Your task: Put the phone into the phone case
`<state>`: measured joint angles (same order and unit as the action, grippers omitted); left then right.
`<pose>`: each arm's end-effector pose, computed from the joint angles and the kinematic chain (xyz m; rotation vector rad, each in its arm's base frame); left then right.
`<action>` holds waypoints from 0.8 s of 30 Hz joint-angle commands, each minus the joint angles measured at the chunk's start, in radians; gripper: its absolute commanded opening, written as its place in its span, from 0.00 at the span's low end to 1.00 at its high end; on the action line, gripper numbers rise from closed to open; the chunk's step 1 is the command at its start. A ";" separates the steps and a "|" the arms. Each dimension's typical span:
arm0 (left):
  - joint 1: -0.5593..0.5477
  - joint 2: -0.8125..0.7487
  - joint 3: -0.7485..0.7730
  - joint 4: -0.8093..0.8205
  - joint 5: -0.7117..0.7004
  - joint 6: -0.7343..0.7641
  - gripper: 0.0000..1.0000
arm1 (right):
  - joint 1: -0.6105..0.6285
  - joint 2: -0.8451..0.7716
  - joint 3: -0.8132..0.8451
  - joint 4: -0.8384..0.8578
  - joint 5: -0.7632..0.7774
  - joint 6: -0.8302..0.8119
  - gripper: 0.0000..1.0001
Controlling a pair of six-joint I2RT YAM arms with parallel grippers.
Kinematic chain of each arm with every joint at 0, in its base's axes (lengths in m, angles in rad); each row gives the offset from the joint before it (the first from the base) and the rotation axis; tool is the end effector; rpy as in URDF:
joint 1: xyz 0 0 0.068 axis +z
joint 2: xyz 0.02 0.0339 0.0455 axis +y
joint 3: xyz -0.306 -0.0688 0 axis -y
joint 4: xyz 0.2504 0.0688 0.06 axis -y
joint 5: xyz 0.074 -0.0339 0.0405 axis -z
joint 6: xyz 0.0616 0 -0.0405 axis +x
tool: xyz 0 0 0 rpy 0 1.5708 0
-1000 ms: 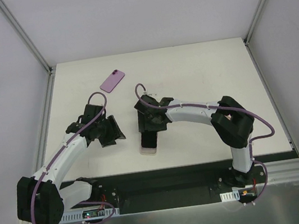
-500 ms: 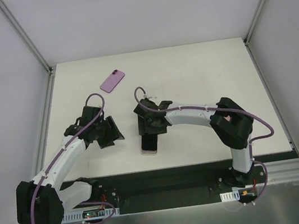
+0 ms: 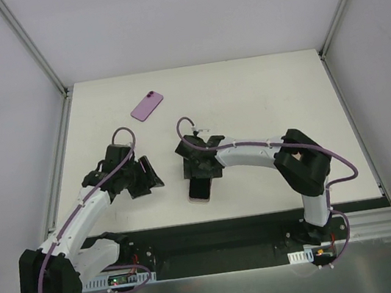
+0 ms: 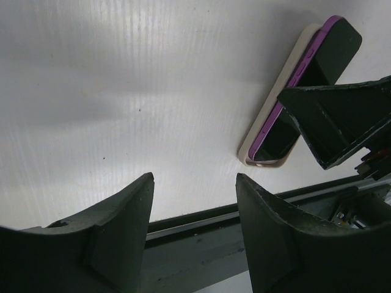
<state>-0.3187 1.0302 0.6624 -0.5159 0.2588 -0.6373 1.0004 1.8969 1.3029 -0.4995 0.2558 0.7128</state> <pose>0.1873 -0.0784 0.2386 -0.2878 2.5410 -0.7155 0.2402 0.3455 0.1943 -0.2952 2.6124 0.2617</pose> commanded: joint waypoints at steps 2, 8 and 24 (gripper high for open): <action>0.009 -0.064 -0.050 0.010 0.036 0.001 0.55 | 0.021 -0.048 0.007 -0.188 0.085 0.060 0.86; 0.009 -0.065 -0.067 0.025 0.080 -0.021 0.55 | 0.018 -0.149 -0.007 -0.183 0.077 0.053 0.96; -0.255 -0.015 -0.144 0.247 0.091 -0.206 0.05 | -0.235 -0.199 -0.004 -0.013 0.002 -0.426 0.46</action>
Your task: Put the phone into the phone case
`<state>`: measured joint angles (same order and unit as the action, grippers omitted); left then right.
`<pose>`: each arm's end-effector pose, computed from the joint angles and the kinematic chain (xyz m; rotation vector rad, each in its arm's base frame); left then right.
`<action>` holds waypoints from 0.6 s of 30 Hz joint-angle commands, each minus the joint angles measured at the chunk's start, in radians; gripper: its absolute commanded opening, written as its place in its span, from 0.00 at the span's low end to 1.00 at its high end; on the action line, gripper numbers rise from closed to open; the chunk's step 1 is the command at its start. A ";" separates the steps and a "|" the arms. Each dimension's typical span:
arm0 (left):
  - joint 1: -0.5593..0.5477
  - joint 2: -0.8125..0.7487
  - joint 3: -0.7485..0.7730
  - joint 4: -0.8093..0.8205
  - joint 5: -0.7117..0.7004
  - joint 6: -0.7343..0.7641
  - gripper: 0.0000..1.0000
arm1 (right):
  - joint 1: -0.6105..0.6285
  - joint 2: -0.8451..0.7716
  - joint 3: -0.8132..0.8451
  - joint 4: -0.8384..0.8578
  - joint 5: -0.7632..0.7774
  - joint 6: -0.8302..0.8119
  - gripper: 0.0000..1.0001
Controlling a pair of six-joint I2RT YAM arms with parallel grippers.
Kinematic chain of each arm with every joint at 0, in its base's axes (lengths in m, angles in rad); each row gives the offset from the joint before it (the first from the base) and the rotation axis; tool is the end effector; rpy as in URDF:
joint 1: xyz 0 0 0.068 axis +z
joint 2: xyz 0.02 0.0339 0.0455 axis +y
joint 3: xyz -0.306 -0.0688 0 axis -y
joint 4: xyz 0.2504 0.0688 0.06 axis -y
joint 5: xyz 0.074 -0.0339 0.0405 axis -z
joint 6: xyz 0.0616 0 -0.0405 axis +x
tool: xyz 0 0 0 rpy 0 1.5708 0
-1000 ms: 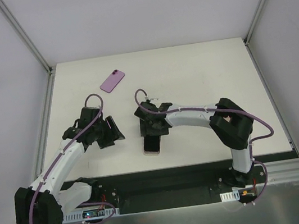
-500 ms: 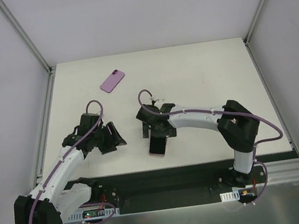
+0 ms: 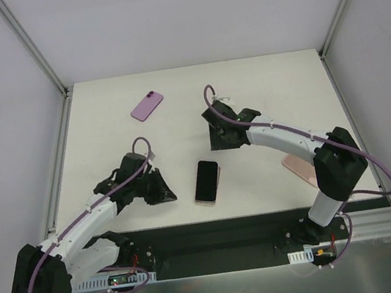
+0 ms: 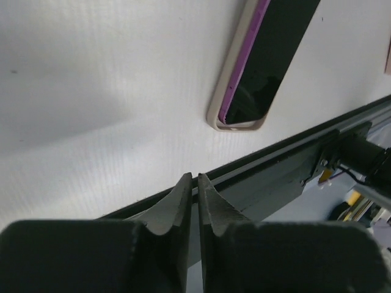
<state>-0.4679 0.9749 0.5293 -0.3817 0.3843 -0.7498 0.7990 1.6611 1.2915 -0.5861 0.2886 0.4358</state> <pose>0.1581 -0.1058 0.2165 -0.1680 2.5712 -0.9829 0.2773 0.2598 0.2751 -0.3346 2.4545 0.1618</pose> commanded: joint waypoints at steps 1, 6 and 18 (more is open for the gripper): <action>-0.135 0.071 -0.014 0.156 -0.039 -0.108 0.00 | -0.043 0.049 0.014 0.087 -0.051 -0.158 0.42; -0.201 0.159 0.017 0.195 -0.090 -0.116 0.00 | -0.113 0.155 0.061 0.160 -0.210 -0.242 0.21; -0.110 0.430 0.305 0.167 -0.176 -0.019 0.00 | -0.168 0.149 0.001 0.051 -0.255 -0.165 0.30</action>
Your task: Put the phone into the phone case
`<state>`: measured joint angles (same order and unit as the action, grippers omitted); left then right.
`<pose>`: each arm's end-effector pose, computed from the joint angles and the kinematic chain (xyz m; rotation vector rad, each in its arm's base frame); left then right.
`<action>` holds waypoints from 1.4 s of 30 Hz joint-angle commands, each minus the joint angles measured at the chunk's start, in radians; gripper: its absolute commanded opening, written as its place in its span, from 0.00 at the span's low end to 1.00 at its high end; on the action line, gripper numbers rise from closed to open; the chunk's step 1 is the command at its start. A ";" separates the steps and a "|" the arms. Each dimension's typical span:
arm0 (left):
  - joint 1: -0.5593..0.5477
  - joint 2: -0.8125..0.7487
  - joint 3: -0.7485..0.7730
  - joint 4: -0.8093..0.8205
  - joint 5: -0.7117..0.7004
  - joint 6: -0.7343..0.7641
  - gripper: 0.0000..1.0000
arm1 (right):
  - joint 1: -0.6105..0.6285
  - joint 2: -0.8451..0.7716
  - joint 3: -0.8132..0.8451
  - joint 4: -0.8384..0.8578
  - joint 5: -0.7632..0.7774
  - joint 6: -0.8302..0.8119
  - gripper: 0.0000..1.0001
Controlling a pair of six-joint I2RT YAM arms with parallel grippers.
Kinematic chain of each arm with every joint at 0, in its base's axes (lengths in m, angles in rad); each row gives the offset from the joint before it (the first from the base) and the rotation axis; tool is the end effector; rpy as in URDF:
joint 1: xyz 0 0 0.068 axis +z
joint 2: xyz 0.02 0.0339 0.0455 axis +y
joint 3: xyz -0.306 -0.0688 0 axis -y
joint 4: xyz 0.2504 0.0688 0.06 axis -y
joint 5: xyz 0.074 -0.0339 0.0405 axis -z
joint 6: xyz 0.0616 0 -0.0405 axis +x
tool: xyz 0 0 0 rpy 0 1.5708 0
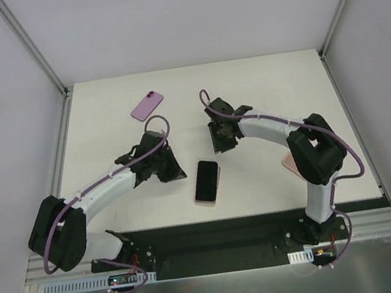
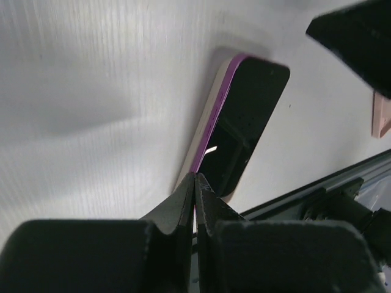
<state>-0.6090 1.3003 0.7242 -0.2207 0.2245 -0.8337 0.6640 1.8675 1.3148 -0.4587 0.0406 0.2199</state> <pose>0.2174 -0.1683 0.2264 -0.1698 2.5514 -0.9037 0.3370 0.2606 0.2109 -0.5591 2.5452 0.2723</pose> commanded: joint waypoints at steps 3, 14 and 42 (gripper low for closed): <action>0.067 0.180 0.203 0.000 0.022 0.099 0.00 | -0.066 -0.165 -0.116 -0.061 0.001 0.117 0.29; 0.094 0.533 0.491 0.000 0.137 0.188 0.00 | -0.050 -0.323 -0.428 0.126 -0.151 0.246 0.14; -0.044 0.531 0.391 0.035 0.070 0.074 0.00 | 0.028 -0.149 -0.371 0.267 -0.150 0.360 0.12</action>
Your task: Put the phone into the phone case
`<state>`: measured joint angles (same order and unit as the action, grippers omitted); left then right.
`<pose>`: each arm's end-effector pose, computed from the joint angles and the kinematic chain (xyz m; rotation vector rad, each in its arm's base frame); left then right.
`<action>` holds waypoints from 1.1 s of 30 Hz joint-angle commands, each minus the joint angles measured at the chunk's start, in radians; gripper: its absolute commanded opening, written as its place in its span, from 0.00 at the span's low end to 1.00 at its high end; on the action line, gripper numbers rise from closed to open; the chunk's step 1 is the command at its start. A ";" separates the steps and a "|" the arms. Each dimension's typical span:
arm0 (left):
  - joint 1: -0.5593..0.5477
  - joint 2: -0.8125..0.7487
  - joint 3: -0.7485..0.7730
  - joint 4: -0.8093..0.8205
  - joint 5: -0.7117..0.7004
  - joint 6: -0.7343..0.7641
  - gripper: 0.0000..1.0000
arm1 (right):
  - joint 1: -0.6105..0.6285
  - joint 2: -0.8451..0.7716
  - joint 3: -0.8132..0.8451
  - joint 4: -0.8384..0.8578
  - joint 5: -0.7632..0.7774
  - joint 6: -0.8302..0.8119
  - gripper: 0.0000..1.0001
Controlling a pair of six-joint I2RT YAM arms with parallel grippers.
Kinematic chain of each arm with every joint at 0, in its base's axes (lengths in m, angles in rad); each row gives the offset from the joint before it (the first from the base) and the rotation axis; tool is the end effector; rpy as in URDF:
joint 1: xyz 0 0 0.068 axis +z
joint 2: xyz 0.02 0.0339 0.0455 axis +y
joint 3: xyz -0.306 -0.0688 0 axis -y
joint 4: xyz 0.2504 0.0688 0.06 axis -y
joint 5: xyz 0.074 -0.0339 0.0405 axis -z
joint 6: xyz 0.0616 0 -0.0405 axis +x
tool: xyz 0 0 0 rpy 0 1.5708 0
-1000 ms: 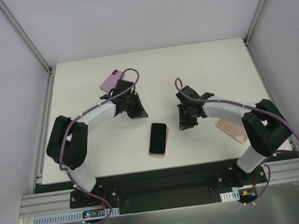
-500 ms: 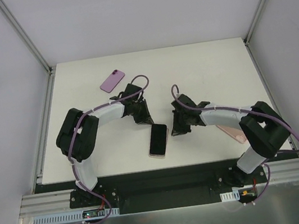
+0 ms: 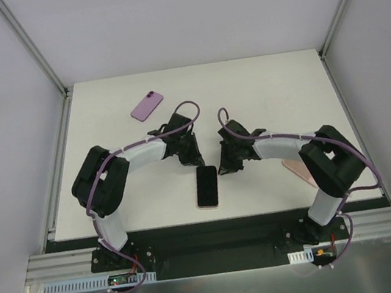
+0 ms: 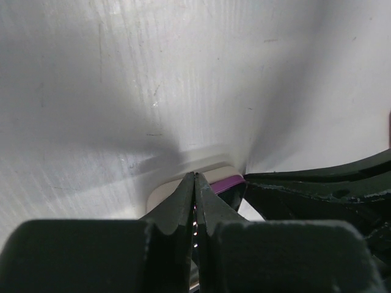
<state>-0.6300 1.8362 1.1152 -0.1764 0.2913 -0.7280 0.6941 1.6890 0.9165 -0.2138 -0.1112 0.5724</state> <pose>0.3216 -0.2564 0.1846 0.0061 2.6593 -0.8870 0.2661 0.2304 0.1728 -0.2072 2.6645 0.5956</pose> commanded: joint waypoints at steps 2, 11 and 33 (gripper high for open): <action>-0.022 -0.024 -0.012 -0.011 -0.017 -0.031 0.00 | -0.004 0.025 0.024 0.022 0.002 0.009 0.12; 0.015 -0.135 -0.014 -0.092 -0.090 -0.013 0.05 | -0.005 -0.025 0.012 0.001 0.010 -0.005 0.13; -0.031 -0.172 -0.114 -0.103 0.000 0.072 0.17 | -0.018 -0.350 -0.226 0.073 0.004 -0.086 0.55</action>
<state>-0.6430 1.6844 1.0084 -0.2939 0.2680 -0.6899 0.6792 1.3869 0.7105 -0.2073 -0.1093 0.4946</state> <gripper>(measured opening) 0.156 0.526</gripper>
